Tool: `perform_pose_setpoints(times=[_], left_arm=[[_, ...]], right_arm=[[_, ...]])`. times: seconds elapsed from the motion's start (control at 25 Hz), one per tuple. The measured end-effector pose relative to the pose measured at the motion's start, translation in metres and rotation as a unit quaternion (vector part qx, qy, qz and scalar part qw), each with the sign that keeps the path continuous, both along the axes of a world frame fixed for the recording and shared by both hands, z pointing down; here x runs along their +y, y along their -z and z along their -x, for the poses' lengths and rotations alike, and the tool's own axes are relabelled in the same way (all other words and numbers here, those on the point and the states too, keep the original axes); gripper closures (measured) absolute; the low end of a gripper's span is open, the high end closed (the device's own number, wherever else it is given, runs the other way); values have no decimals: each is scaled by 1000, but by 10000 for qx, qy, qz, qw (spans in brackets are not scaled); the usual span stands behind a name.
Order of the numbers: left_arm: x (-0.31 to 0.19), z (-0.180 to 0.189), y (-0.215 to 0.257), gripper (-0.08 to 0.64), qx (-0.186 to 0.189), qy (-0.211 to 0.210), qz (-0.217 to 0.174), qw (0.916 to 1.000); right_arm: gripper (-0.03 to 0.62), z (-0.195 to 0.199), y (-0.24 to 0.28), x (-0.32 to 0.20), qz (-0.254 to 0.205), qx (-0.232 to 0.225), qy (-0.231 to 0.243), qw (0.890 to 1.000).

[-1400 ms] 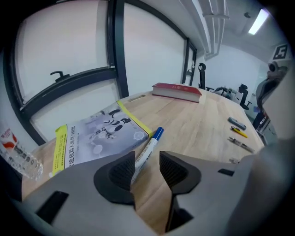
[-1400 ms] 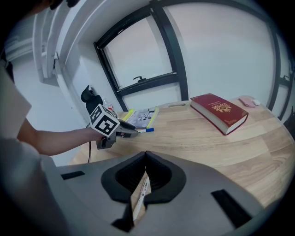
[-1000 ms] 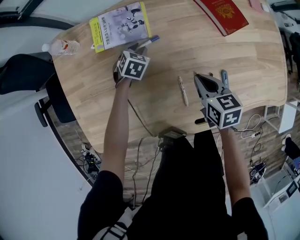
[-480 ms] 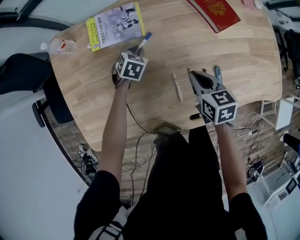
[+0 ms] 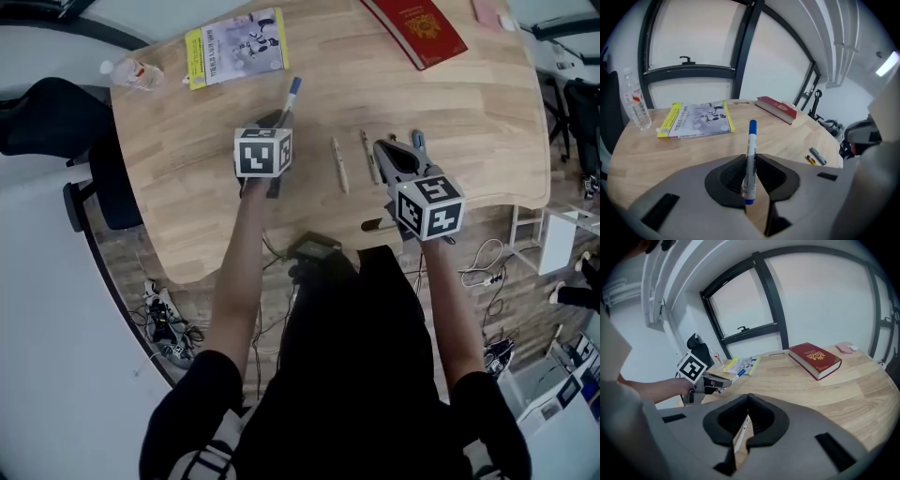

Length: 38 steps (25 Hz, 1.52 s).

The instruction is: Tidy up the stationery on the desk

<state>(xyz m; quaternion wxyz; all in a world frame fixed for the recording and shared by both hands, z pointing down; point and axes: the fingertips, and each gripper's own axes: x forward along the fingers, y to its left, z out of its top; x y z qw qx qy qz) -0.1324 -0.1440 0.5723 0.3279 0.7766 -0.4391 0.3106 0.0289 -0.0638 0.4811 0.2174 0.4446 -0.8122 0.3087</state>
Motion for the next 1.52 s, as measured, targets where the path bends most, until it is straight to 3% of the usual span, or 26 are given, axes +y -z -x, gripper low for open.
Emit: perform_pose_setpoints(times=[0.36, 0.52, 0.64, 1.0, 1.24, 1.52], left_arm=[[69, -10, 19, 469, 296, 1129, 280, 9928], [100, -7, 8, 469, 573, 1842, 565, 9796], [117, -12, -4, 469, 669, 2145, 757, 9715], [151, -29, -46, 468, 594, 2542, 1150, 9584], [154, -38, -64, 468, 595, 2815, 1160, 9507], [157, -44, -69, 450, 441, 2649, 1105, 9569]], right_arm=[[571, -23, 10, 20, -206, -13, 320, 9993], [571, -31, 7, 36, -174, -68, 449, 9988], [571, -39, 2, 47, -108, -122, 511, 9986], [571, -50, -20, 68, 103, -136, 711, 9973], [571, -55, -33, 73, 202, -118, 796, 9966], [571, -61, -37, 73, 226, -106, 786, 9966]])
